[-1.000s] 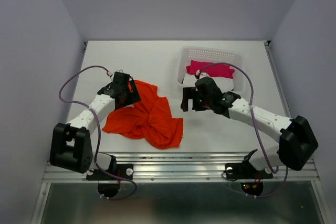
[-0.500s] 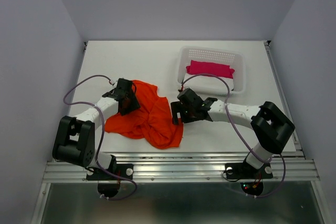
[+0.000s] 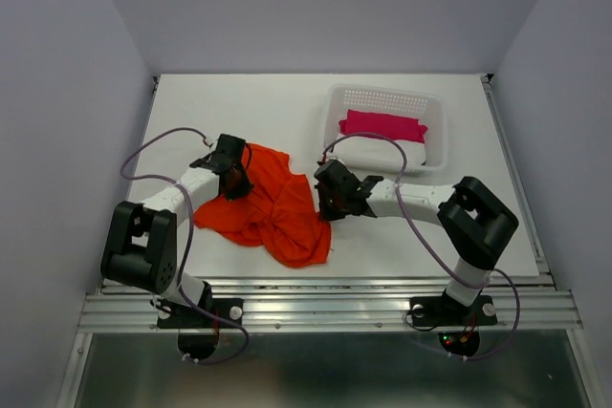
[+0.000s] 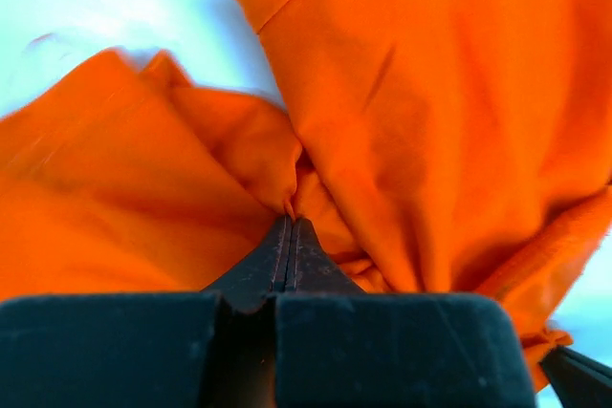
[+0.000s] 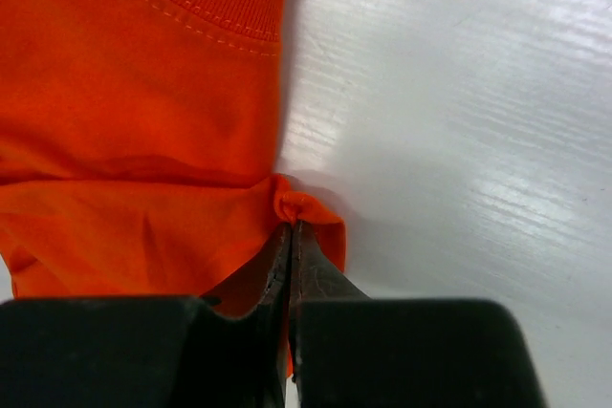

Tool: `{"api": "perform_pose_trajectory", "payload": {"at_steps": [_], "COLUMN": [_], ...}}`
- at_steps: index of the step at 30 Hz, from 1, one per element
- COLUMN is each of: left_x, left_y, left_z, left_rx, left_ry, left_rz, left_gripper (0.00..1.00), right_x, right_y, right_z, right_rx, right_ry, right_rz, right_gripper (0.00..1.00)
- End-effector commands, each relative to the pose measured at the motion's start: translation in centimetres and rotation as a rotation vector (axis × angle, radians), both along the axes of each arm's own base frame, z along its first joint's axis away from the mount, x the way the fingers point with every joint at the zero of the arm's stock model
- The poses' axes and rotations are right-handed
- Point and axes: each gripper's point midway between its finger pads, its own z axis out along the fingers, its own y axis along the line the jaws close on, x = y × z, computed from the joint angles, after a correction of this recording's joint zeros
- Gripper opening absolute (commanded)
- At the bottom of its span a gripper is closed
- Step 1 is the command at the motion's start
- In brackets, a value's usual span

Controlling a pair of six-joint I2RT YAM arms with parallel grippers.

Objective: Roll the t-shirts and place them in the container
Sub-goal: Move the bin to the corner of the board.

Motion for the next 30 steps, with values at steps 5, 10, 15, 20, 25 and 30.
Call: {"api": "perform_pose_trajectory", "payload": {"at_steps": [5, 10, 15, 20, 25, 30], "left_x": [7.6, 10.2, 10.8, 10.4, 9.8, 9.3], "left_y": [1.1, 1.8, 3.2, 4.7, 4.4, 4.3], "left_z": [11.9, 20.3, 25.9, 30.0, 32.4, 33.0], "left_rx": [0.101, 0.112, 0.142, 0.16, 0.128, 0.116], "left_ry": [-0.28, -0.449, -0.554, -0.636, -0.696, -0.718], "left_rz": [0.015, 0.038, 0.07, 0.1, 0.077, 0.065], "left_gripper": [0.0, 0.0, 0.0, 0.0, 0.0, 0.0], "right_x": [4.9, 5.2, 4.3, 3.6, 3.4, 3.7], "right_y": [0.0, -2.0, -5.7, -8.8, -9.9, -10.2], "right_z": [11.9, 19.6, 25.5, 28.0, 30.0, 32.8], "right_rx": [0.037, 0.117, 0.185, 0.222, 0.258, 0.309], "right_ry": [-0.318, -0.48, -0.611, -0.68, -0.715, -0.76], "right_rz": [-0.079, -0.132, -0.235, -0.342, -0.392, -0.435], "right_gripper": [0.01, 0.01, 0.01, 0.01, 0.01, 0.01]}}
